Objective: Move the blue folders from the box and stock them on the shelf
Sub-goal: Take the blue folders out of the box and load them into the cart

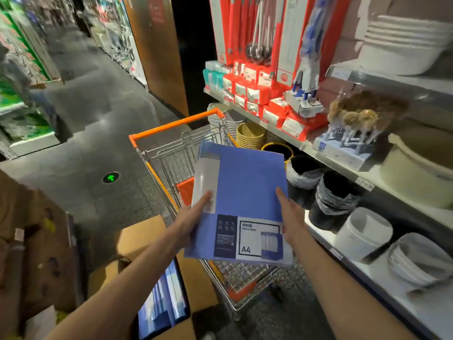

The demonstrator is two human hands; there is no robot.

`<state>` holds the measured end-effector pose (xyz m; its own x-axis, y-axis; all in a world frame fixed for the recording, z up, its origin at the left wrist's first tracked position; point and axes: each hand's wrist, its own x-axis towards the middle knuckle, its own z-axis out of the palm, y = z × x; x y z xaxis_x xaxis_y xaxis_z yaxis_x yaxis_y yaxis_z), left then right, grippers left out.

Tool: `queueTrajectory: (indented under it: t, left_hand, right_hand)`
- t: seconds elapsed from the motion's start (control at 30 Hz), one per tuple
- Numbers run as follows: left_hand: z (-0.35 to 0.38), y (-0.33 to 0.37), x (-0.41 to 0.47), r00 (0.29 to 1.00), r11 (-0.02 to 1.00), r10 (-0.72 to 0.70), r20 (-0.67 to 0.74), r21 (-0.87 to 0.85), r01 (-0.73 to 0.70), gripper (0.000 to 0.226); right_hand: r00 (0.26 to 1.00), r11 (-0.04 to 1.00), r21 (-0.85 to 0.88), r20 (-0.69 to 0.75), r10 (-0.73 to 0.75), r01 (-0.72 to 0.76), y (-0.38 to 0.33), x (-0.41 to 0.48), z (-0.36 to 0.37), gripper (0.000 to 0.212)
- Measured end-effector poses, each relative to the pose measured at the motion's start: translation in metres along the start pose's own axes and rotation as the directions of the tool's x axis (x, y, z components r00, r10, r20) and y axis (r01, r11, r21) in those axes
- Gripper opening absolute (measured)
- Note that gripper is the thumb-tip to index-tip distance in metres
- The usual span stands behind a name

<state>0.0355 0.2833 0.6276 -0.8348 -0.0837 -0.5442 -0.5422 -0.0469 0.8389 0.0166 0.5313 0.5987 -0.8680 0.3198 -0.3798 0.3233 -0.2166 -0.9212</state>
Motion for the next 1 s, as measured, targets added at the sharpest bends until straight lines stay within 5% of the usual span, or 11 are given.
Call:
queueTrajectory:
  t: [0.13, 0.3, 0.53, 0.73, 0.83, 1.0]
  left_hand:
    - [0.001, -0.002, 0.032, 0.998, 0.993, -0.047, 0.05, 0.112, 0.041, 0.062]
    - [0.013, 0.004, 0.101, 0.994, 1.0, -0.008, -0.105, 0.0, 0.008, 0.068]
    - [0.02, -0.036, 0.246, 0.906, 0.965, -0.263, -0.332, -0.09, 0.247, 0.101]
    - [0.019, -0.081, 0.341, 0.825, 0.922, -0.372, -0.426, -0.066, 0.382, 0.084]
    - [0.018, -0.101, 0.369, 0.757, 0.888, -0.425, -0.497, -0.067, 0.455, 0.086]
    - [0.028, -0.146, 0.417, 0.656, 0.816, -0.528, -0.54, -0.109, 0.567, 0.091]
  right_hand:
    - [0.997, 0.998, -0.026, -0.06, -0.05, 0.049, 0.004, 0.028, 0.004, 0.028]
    - [0.995, 0.969, -0.238, -0.056, -0.08, 0.065, 0.015, 0.094, 0.022, 0.066]
    - [0.978, 0.774, -0.601, 0.074, -0.195, 0.199, 0.037, 0.184, 0.082, 0.034]
    - [0.981, 0.667, -0.738, 0.186, 0.053, 0.104, 0.095, 0.267, 0.116, 0.047]
    - [0.956, 0.695, -0.718, 0.227, 0.189, 0.033, 0.122, 0.296, 0.123, 0.048]
    - [0.942, 0.643, -0.751, 0.092, 0.323, -0.148, 0.194, 0.352, 0.12, 0.057]
